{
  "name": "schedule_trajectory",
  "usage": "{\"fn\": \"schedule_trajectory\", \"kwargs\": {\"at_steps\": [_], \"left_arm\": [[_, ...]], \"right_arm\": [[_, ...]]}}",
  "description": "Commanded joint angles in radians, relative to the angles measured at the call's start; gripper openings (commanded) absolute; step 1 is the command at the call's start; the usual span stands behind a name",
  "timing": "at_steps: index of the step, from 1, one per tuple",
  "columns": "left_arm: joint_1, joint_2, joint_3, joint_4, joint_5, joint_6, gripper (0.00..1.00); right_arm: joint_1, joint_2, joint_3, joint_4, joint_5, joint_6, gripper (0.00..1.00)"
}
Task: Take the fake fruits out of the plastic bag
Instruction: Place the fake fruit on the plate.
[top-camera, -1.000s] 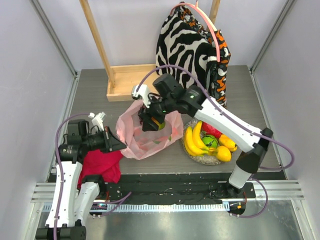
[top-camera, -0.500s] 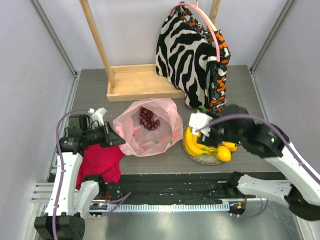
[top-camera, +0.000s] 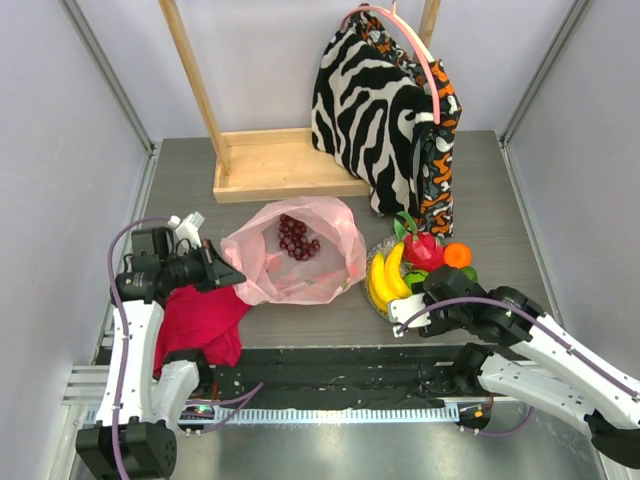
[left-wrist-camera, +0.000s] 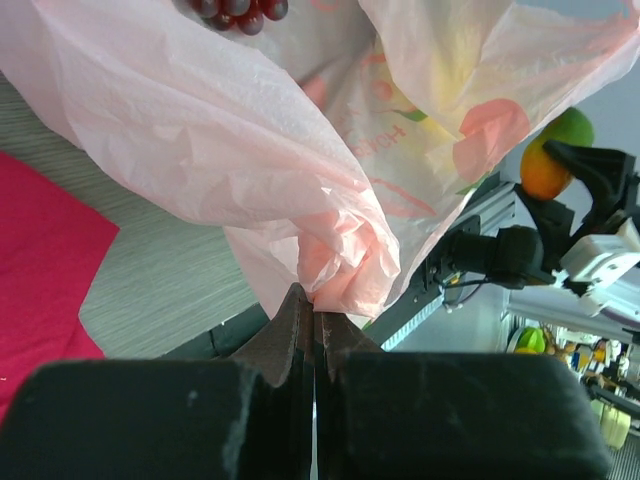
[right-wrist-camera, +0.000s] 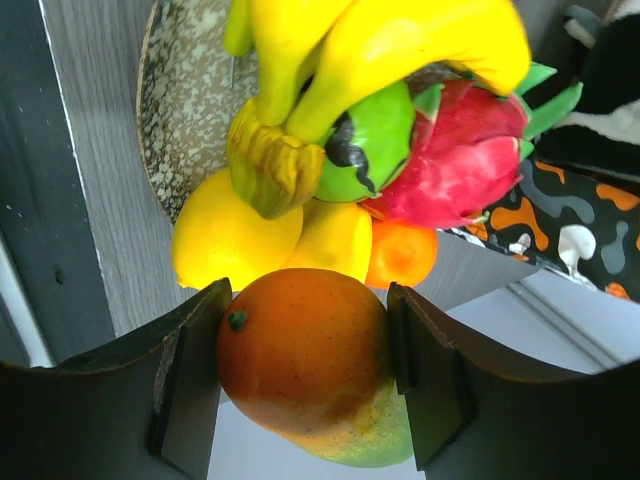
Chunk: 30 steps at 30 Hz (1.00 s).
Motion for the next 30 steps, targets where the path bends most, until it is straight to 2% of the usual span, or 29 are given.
{"fn": "schedule_trajectory", "kwargs": {"at_steps": [1, 10, 13, 17, 21, 27, 30], "left_arm": [[0.037, -0.032, 0.003, 0.042, 0.027, -0.035, 0.00], [0.077, -0.041, -0.012, 0.045, 0.042, -0.066, 0.00], [0.080, -0.044, -0.020, 0.054, 0.044, -0.072, 0.00], [0.086, -0.046, -0.026, 0.068, 0.057, -0.089, 0.00], [0.087, -0.052, -0.029, 0.068, 0.059, -0.089, 0.00], [0.092, -0.061, -0.038, 0.065, 0.061, -0.089, 0.00], [0.095, -0.063, -0.040, 0.063, 0.061, -0.087, 0.00]], "right_arm": [[0.000, -0.017, -0.044, 0.070, 0.046, -0.112, 0.16], [-0.058, 0.020, -0.050, 0.119, 0.000, -0.161, 0.15], [-0.163, 0.064, -0.041, 0.135, -0.068, -0.211, 0.19], [-0.365, 0.176, -0.023, 0.169, -0.153, -0.293, 0.20], [-0.456, 0.267, 0.040, 0.169, -0.270, -0.355, 0.22], [-0.456, 0.295, 0.065, 0.144, -0.316, -0.441, 0.25], [-0.456, 0.293, 0.054, 0.121, -0.323, -0.468, 0.35]]}}
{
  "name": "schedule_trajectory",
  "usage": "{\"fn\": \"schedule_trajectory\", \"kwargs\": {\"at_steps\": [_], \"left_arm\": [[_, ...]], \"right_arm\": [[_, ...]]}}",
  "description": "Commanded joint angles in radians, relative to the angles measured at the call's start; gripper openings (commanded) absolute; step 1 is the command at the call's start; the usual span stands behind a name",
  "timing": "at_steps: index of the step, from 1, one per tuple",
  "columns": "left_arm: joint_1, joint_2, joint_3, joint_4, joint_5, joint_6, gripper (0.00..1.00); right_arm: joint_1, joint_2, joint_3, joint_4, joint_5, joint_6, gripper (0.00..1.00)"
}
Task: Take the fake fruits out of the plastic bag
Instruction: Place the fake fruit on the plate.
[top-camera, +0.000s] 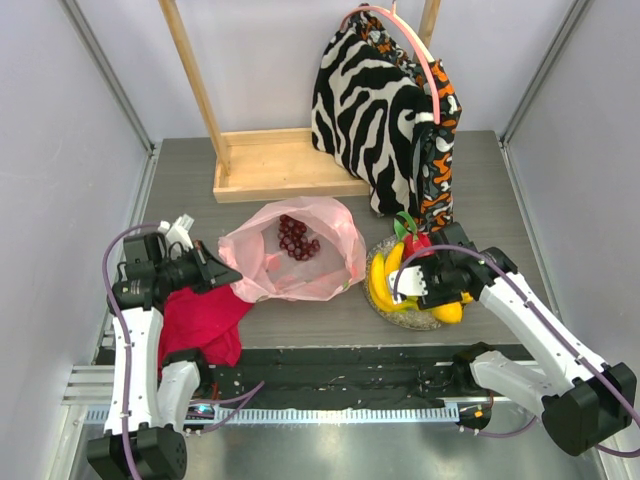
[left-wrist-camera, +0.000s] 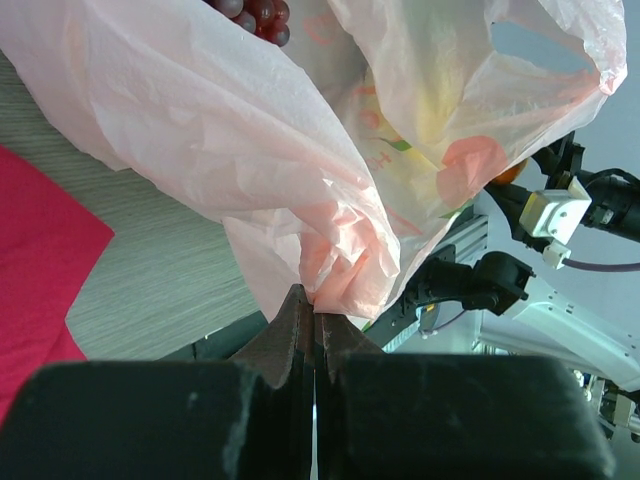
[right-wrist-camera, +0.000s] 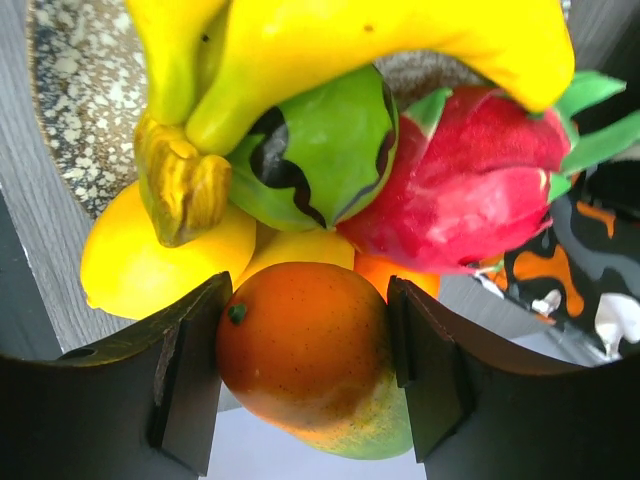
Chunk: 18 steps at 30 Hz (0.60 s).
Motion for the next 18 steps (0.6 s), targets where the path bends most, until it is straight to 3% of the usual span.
{"fn": "schedule_trajectory", "kwargs": {"at_steps": [1, 4, 5, 6, 7, 12, 17, 18], "left_arm": [[0.010, -0.013, -0.003, 0.034, 0.022, -0.008, 0.00], [0.012, -0.013, -0.003, 0.035, 0.024, -0.007, 0.00], [0.014, -0.010, -0.005, 0.040, 0.024, -0.007, 0.00], [0.014, -0.010, -0.006, 0.041, 0.022, -0.007, 0.00], [0.014, -0.008, -0.008, 0.044, 0.024, -0.008, 0.00], [0.015, 0.013, -0.011, 0.069, 0.048, -0.049, 0.00], [0.017, 0.052, -0.008, 0.121, 0.070, -0.086, 0.00], [0.017, 0.064, -0.005, 0.121, 0.068, -0.082, 0.00]], "right_arm": [[-0.003, -0.002, 0.025, -0.035, -0.051, -0.080, 0.45], [-0.003, 0.004, 0.029, -0.089, -0.051, -0.077, 0.59], [-0.003, 0.002, 0.029, -0.101, -0.060, -0.077, 0.68], [-0.003, 0.002, 0.045, -0.117, -0.070, -0.089, 0.88], [-0.003, 0.001, 0.060, -0.171, -0.110, -0.127, 0.97], [-0.002, -0.031, 0.228, -0.166, -0.265, -0.109, 1.00], [-0.002, -0.047, 0.321, 0.180, -0.366, 0.134, 1.00], [0.003, -0.042, 0.363, 0.234, -0.438, 0.268, 1.00]]}}
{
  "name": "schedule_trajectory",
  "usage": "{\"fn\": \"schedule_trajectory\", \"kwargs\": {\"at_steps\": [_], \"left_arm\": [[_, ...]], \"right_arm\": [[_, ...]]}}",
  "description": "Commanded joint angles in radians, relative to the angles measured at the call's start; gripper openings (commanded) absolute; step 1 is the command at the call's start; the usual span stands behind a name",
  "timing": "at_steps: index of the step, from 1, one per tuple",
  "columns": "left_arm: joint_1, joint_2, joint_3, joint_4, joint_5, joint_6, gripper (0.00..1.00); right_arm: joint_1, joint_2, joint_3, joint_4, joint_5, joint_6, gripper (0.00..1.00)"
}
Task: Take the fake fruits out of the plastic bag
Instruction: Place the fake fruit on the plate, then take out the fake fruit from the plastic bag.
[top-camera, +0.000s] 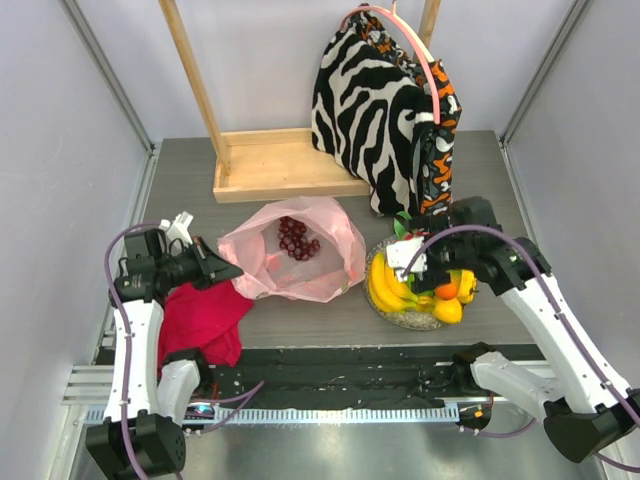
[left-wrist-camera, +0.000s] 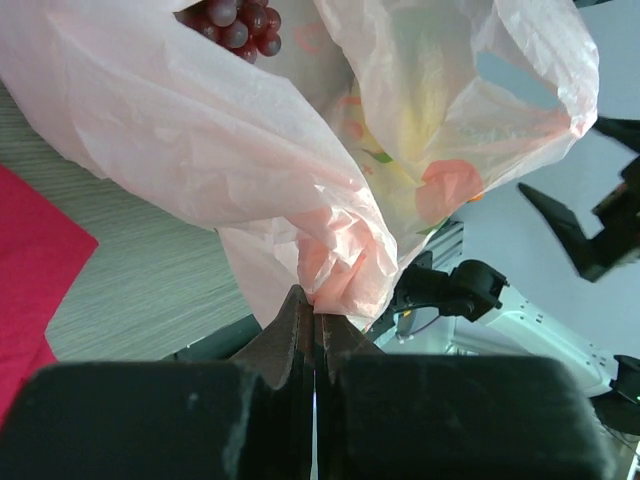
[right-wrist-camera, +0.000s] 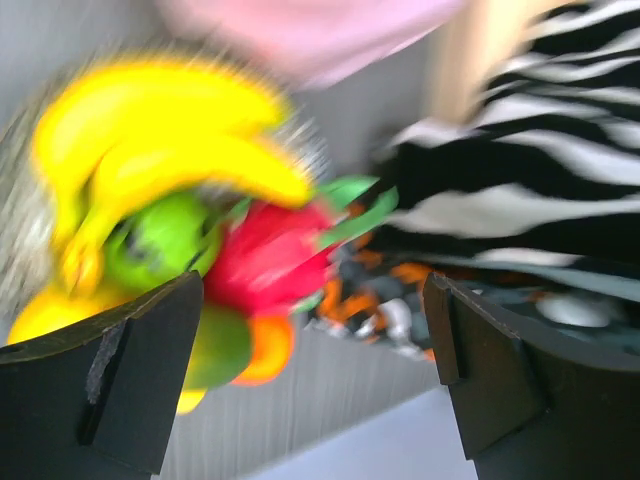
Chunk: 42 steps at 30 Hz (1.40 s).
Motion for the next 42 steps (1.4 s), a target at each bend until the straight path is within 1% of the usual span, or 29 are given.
{"fn": "schedule_trajectory", "kwargs": {"at_steps": [1, 2, 3, 4, 5, 6, 7, 8, 9, 10, 11, 12, 13, 14, 15, 16, 18, 20, 22, 23, 25, 26, 27, 28, 31, 34, 37, 39, 42], "left_arm": [[0.008, 0.029, 0.010, 0.070, 0.038, -0.029, 0.00], [0.007, 0.032, 0.005, 0.070, 0.039, -0.030, 0.00], [0.007, 0.036, 0.002, 0.073, 0.041, -0.038, 0.00], [0.016, 0.034, -0.004, 0.084, 0.045, -0.062, 0.00], [0.022, 0.026, -0.015, 0.101, 0.056, -0.088, 0.00], [0.028, 0.013, -0.038, 0.121, 0.068, -0.114, 0.00], [0.034, 0.005, -0.052, 0.150, 0.090, -0.154, 0.00], [0.036, -0.004, -0.059, 0.156, 0.095, -0.162, 0.00], [0.037, -0.013, -0.067, 0.155, 0.098, -0.165, 0.00], [0.037, -0.032, -0.069, 0.153, 0.110, -0.167, 0.00], [0.037, -0.040, -0.070, 0.147, 0.111, -0.167, 0.00], [0.037, -0.046, -0.069, 0.140, 0.115, -0.165, 0.00], [0.037, -0.059, -0.069, 0.121, 0.115, -0.164, 0.00], [0.037, -0.066, -0.067, 0.110, 0.115, -0.155, 0.00], [0.037, -0.072, -0.066, 0.104, 0.113, -0.152, 0.00], [0.037, -0.078, -0.066, 0.095, 0.112, -0.150, 0.00], [0.036, -0.098, -0.070, 0.090, 0.108, -0.148, 0.00], [0.031, -0.110, -0.072, 0.086, 0.108, -0.148, 0.00], [0.027, -0.118, -0.072, 0.077, 0.108, -0.145, 0.00], [0.027, -0.125, -0.075, 0.072, 0.108, -0.144, 0.00], [0.021, -0.136, -0.085, 0.067, 0.102, -0.150, 0.00], [0.020, -0.139, -0.107, 0.066, 0.101, -0.150, 0.00], [0.020, -0.147, -0.118, 0.063, 0.096, -0.151, 0.00], [0.017, -0.148, -0.128, 0.058, 0.096, -0.156, 0.00], [0.007, -0.152, -0.144, 0.057, 0.096, -0.155, 0.00], [-0.003, -0.150, -0.141, 0.057, 0.092, -0.150, 0.00], [-0.003, -0.155, -0.148, 0.057, 0.090, -0.145, 0.00], [-0.006, -0.159, -0.148, 0.052, 0.089, -0.142, 0.00], [-0.006, -0.165, -0.147, 0.044, 0.084, -0.136, 0.00]], "right_arm": [[0.015, 0.017, 0.139, 0.390, -0.227, 0.359, 1.00], [0.038, 0.039, 0.168, 0.443, -0.238, 0.463, 1.00], [0.140, 0.068, 0.243, 0.481, -0.181, 0.628, 0.99], [0.203, 0.109, 0.287, 0.515, -0.125, 0.697, 0.98], [0.275, 0.190, 0.333, 0.512, -0.079, 0.740, 0.97], [0.361, 0.244, 0.429, 0.497, -0.047, 0.800, 0.93], [0.398, 0.287, 0.477, 0.465, -0.054, 0.829, 0.91], [0.425, 0.373, 0.548, 0.460, -0.065, 0.867, 0.85], [0.443, 0.410, 0.571, 0.462, -0.086, 0.923, 0.82], [0.468, 0.445, 0.587, 0.471, -0.106, 1.016, 0.77], [0.477, 0.523, 0.610, 0.471, -0.117, 1.059, 0.70], [0.489, 0.559, 0.621, 0.471, -0.116, 1.093, 0.66], [0.497, 0.600, 0.631, 0.468, -0.126, 1.163, 0.61], [0.500, 0.632, 0.639, 0.469, -0.137, 1.197, 0.53], [0.502, 0.693, 0.642, 0.471, -0.146, 1.228, 0.49], [0.512, 0.721, 0.642, 0.480, -0.127, 1.300, 0.47], [0.514, 0.799, 0.641, 0.483, -0.093, 1.375, 0.43], [0.512, 0.847, 0.644, 0.474, -0.016, 1.455, 0.38], [0.514, 0.898, 0.642, 0.476, 0.057, 1.486, 0.42], [0.514, 0.912, 0.639, 0.482, 0.132, 1.518, 0.50], [0.514, 0.961, 0.641, 0.500, 0.208, 1.537, 0.58], [0.514, 0.979, 0.653, 0.505, 0.278, 1.544, 0.64], [0.514, 1.001, 0.657, 0.509, 0.327, 1.555, 0.66], [0.509, 1.045, 0.668, 0.515, 0.352, 1.560, 0.67], [0.502, 1.105, 0.716, 0.520, 0.435, 1.577, 0.71], [0.500, 1.188, 0.751, 0.522, 0.512, 1.577, 0.78], [0.502, 1.257, 0.762, 0.520, 0.553, 1.567, 0.81], [0.502, 1.285, 0.754, 0.520, 0.567, 1.560, 0.81], [0.500, 1.297, 0.751, 0.522, 0.564, 1.521, 0.68]]}}
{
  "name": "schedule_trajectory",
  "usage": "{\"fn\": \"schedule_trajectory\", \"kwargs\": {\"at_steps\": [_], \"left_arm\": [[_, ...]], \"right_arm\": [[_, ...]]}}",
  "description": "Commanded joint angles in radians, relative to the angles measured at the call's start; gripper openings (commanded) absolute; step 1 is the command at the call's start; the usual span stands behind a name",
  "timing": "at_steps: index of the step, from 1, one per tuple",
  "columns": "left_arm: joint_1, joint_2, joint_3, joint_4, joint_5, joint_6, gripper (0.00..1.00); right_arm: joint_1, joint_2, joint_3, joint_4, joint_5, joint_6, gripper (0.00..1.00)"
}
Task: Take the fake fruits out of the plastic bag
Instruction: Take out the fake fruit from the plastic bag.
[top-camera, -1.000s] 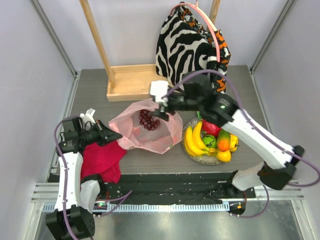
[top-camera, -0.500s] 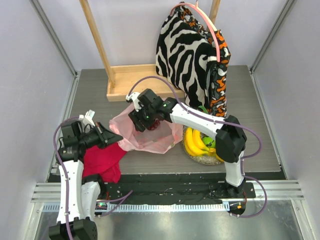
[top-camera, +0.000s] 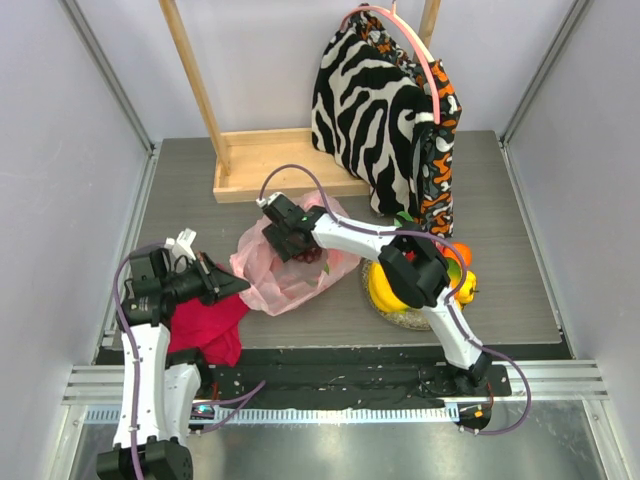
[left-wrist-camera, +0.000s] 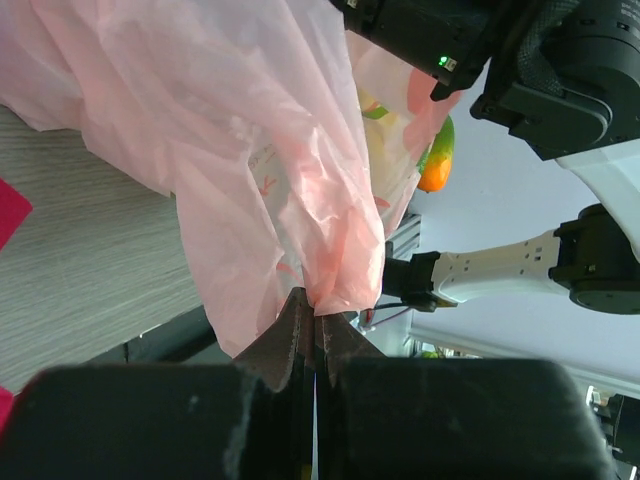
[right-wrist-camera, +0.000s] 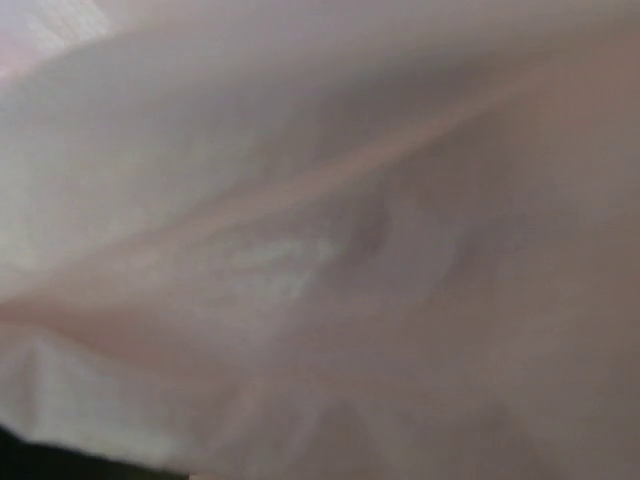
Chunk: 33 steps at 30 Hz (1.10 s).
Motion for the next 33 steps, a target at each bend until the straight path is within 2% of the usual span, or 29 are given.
{"fn": "schedule_trajectory", "kwargs": {"at_steps": [1, 3, 4, 7, 11, 17, 21, 24, 30, 33], "left_arm": [[-0.006, -0.017, 0.003, -0.010, 0.005, 0.012, 0.00], [-0.005, -0.017, 0.006, -0.010, -0.002, 0.013, 0.00], [-0.005, -0.017, 0.009, -0.010, -0.007, 0.013, 0.00], [-0.008, -0.014, 0.016, 0.002, -0.021, 0.012, 0.00], [-0.011, 0.004, 0.039, 0.040, -0.048, 0.009, 0.00], [-0.019, 0.073, 0.090, 0.105, -0.073, 0.021, 0.00], [-0.019, 0.126, 0.137, 0.128, -0.093, 0.035, 0.00], [-0.020, 0.175, 0.161, 0.132, -0.101, 0.050, 0.00], [-0.020, 0.219, 0.196, 0.134, -0.111, 0.056, 0.00], [-0.020, 0.228, 0.210, 0.114, -0.111, 0.056, 0.00]], "right_arm": [[-0.002, -0.004, 0.027, 0.018, 0.038, -0.032, 0.58], [-0.008, -0.014, 0.032, 0.017, 0.025, -0.067, 0.49], [-0.010, -0.043, 0.032, 0.014, 0.012, -0.082, 0.40], [-0.010, -0.129, 0.041, -0.023, -0.073, -0.121, 0.29], [-0.003, -0.246, 0.058, -0.132, -0.334, -0.177, 0.25], [0.035, -0.375, 0.119, -0.423, -0.500, -0.283, 0.20], [0.035, -0.476, 0.136, -0.531, -0.681, -0.409, 0.20], [0.035, -0.577, 0.138, -0.549, -0.658, -0.481, 0.20], [-0.003, -0.694, 0.205, -0.577, -0.503, -0.535, 0.17], [-0.039, -0.754, 0.225, -0.657, -0.358, -0.601, 0.17]]}}
